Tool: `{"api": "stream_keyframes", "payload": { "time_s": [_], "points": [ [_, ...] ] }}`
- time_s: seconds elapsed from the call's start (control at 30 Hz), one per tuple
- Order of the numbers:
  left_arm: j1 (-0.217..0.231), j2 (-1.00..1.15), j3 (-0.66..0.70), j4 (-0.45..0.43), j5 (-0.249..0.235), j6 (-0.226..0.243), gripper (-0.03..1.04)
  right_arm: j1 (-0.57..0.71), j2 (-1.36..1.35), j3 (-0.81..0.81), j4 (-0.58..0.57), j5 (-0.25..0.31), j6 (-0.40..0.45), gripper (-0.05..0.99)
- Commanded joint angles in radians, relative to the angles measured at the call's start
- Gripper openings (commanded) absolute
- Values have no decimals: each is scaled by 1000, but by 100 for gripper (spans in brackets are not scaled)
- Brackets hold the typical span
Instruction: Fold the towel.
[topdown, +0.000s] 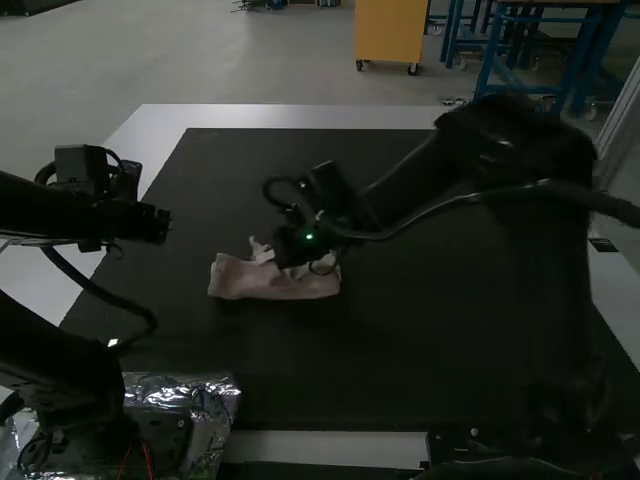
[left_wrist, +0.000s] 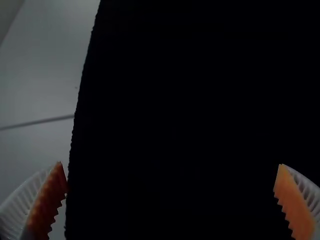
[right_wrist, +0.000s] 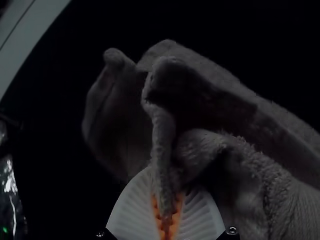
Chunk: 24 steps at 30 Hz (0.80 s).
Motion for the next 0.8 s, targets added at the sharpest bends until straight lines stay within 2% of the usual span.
{"api": "stream_keyframes", "payload": {
  "time_s": [0.0, 0.37, 0.5, 0.6, 0.67, 0.77],
  "points": [
    [-4, -20, 13, 14, -3, -16, 97, 29, 33, 77, 10, 0, 17, -3],
    [-6, -19, 10, 24, 14, -17, 97, 87, 143, 237, -18, -11, 46, -1],
    [-4, -19, 13, 33, 13, -19, 97, 107, 133, 257, -41, -13, 49, 35],
    [-4, -20, 15, 37, 11, -28, 97, 123, 90, 260, -70, -7, 42, 54],
    [-4, -19, 15, 37, 11, -35, 97, 133, 53, 252, -73, -5, 40, 61],
    [-4, -20, 15, 37, 11, -43, 97, 130, -10, 232, -73, -4, 40, 60]
  ]
}}
